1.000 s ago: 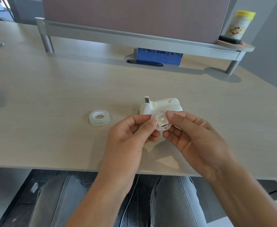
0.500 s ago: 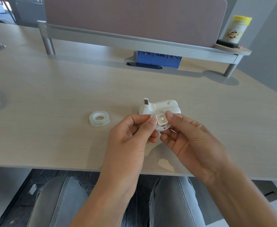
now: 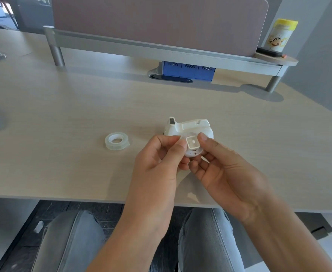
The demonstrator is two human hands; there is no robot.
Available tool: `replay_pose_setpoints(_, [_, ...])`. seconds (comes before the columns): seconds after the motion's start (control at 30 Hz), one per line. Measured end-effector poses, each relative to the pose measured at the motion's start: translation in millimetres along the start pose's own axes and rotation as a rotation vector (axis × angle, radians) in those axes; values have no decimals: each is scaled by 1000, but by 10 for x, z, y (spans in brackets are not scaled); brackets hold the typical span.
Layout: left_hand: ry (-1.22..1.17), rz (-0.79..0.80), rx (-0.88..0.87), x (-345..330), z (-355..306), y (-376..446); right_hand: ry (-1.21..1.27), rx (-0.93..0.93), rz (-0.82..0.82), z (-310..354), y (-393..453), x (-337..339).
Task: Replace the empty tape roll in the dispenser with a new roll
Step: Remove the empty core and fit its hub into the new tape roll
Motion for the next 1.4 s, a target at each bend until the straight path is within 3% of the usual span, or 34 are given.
replay_pose_setpoints(0.4, [-76,-29,82,21,18,-12,-67,95,-16,39,-7,-13])
replay_pose_setpoints(0.53, [-114,-48,133,51,32,-2,-363,319,-43,183,-22,42])
replay_pose_setpoints(0.63, [-100,-91,140,95,45,14,-691,545,42,318,-41,-30])
replay_pose_setpoints(0.8, [7,-151,85,188,-14,51,-813,583,167,279,-39,-98])
replay_pose_setpoints(0.9, [176,-210,-8,268,-110,47,-790,597,103,265,-10,-79])
replay_pose_setpoints(1.1, [787,-410,-191,469,-331,0,-744,486,-22,171,125,-19])
replay_pose_setpoints(1.4, [1206,-497,-277,518,-401,-70,-982,466,0,4,181,-111])
Point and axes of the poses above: each hand's wrist, its own y-axis towards the middle knuckle, its own x-axis out of the back of the hand, z = x × y, the point moved 7 cm from there along y, towards the middle knuckle, and after that the axes turned 14 degrees about x, right-handed, at the moved point
